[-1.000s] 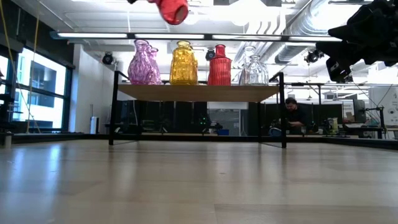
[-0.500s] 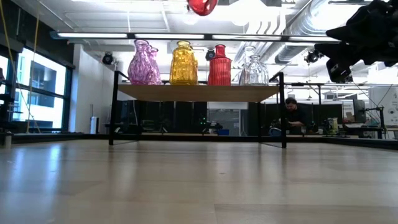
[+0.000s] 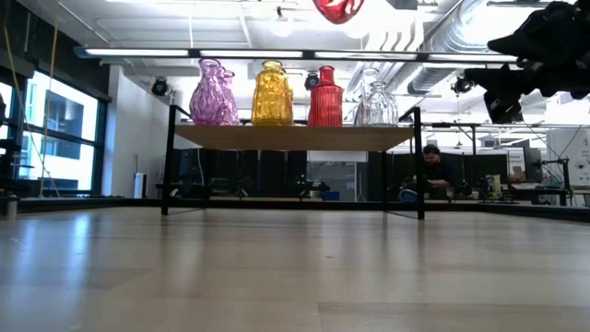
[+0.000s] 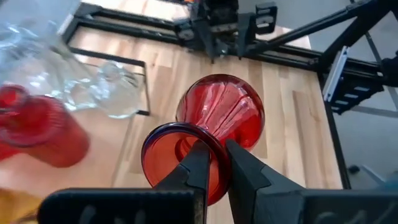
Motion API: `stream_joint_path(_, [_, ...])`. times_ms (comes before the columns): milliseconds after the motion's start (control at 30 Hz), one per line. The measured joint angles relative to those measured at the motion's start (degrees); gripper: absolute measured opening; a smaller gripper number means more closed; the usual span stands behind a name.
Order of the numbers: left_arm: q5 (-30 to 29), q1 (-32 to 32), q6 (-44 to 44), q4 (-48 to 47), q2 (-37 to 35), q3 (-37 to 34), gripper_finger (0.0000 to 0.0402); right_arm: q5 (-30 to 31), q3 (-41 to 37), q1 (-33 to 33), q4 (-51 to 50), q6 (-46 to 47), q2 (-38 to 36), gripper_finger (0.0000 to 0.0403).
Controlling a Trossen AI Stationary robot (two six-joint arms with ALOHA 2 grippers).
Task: Sort vases onto shelf
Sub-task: Put the red vase on the shelf aligned with the other red vases
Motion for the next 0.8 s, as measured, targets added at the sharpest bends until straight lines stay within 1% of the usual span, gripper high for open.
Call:
stream_joint_path(233, [0.0, -2.6, -1.8, 0.3, 4.4, 0.6, 0.0021, -1.7, 0.0, 0.0, -0.4, -0.9, 0.0, 0.0286])
stream_joint_path(333, [0.0, -3.4, -2.2, 0.3, 6.3, 0.6, 0.0021, -4.1, 0.0, 0.0, -1.1, -0.9, 0.0, 0.0318])
stream_joint_path(400, [0.0, -3.9, -2.2, 0.3, 7.5, 0.6, 0.0021, -4.7, 0.0, 0.0, -1.6, -0.9, 0.0, 0.0327])
stream_joint_path(533, [0.4, -4.8, -2.2, 0.3, 9.4, 0.6, 0.0021, -4.8, 0.0, 0.0, -2.8, -1.1, 0.0, 0.0330])
stream_joint_path(600, [0.5, -5.1, -2.2, 0.1, 10.3, 0.6, 0.0021, -3.4, 0.0, 0.0, -2.8, -5.7, 0.0, 0.0330])
stream_joint_path(667, [0.9, -5.3, -2.2, 0.2, 11.0, 0.6, 0.0021, -0.2, 0.0, 0.0, -2.8, -10.8, 0.0, 0.0330])
stream_joint_path(733, [1.0, -5.4, -2.2, 0.2, 11.3, 0.6, 0.0021, 2.8, 0.0, 0.0, -2.7, -9.8, 0.0, 0.0330])
stream_joint_path(800, [0.9, -5.3, -2.2, 0.3, 11.6, 0.6, 0.0021, 5.1, 0.0, 0.0, -1.8, -4.2, 0.0, 0.0330])
